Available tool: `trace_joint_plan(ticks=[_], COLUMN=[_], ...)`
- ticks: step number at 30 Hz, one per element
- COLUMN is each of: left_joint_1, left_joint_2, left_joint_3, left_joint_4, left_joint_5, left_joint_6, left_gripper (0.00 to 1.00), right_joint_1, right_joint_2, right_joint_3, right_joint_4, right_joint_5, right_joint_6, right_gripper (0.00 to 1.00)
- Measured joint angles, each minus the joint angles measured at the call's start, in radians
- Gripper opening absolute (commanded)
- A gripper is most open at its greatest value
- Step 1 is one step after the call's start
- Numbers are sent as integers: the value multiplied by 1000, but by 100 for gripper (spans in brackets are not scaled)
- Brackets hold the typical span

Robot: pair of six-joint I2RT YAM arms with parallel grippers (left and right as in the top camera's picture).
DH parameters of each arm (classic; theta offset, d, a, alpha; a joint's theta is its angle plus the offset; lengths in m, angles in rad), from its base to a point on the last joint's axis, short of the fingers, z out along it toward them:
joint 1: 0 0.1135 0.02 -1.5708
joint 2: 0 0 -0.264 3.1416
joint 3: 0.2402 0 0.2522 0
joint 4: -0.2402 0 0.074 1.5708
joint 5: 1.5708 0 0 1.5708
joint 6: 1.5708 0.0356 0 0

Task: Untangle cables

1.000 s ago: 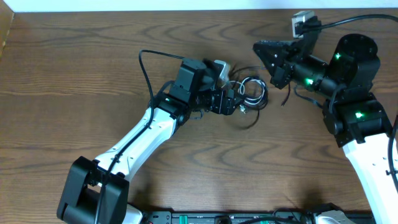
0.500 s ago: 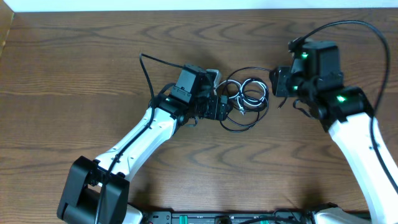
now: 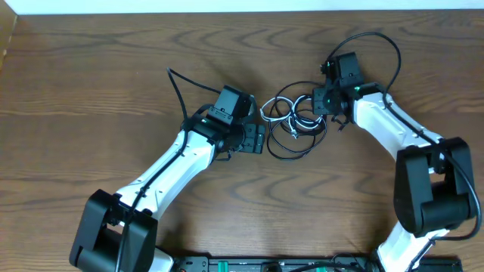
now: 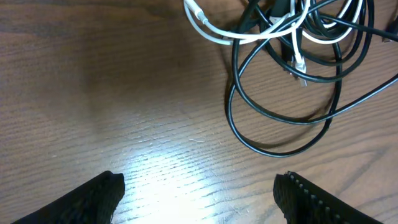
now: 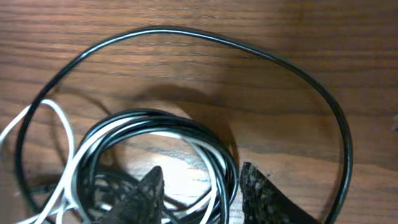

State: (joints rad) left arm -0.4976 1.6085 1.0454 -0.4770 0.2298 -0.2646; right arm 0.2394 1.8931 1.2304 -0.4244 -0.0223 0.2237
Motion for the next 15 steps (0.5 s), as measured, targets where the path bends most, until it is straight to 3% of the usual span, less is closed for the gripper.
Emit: trace_joint_plan(ticks=[5,8,15], left_joint_1=[0,0,0], left_joint_2=[0,0,0], left_joint_3=[0,0,0], left_joint_4=[-13,-13,-13], left_joint_5=[0,0,0], left_joint_6=[0,0,0], left_gripper=[82,82,82], right_joint_1=[0,0,0], right_joint_2=[65,103,58], right_joint_3=[0,4,3], right_joint_4=[33,46,9], right_joint_5=[5,13,-101], right_joint_6=[0,2,5], right_gripper=[34,3,1])
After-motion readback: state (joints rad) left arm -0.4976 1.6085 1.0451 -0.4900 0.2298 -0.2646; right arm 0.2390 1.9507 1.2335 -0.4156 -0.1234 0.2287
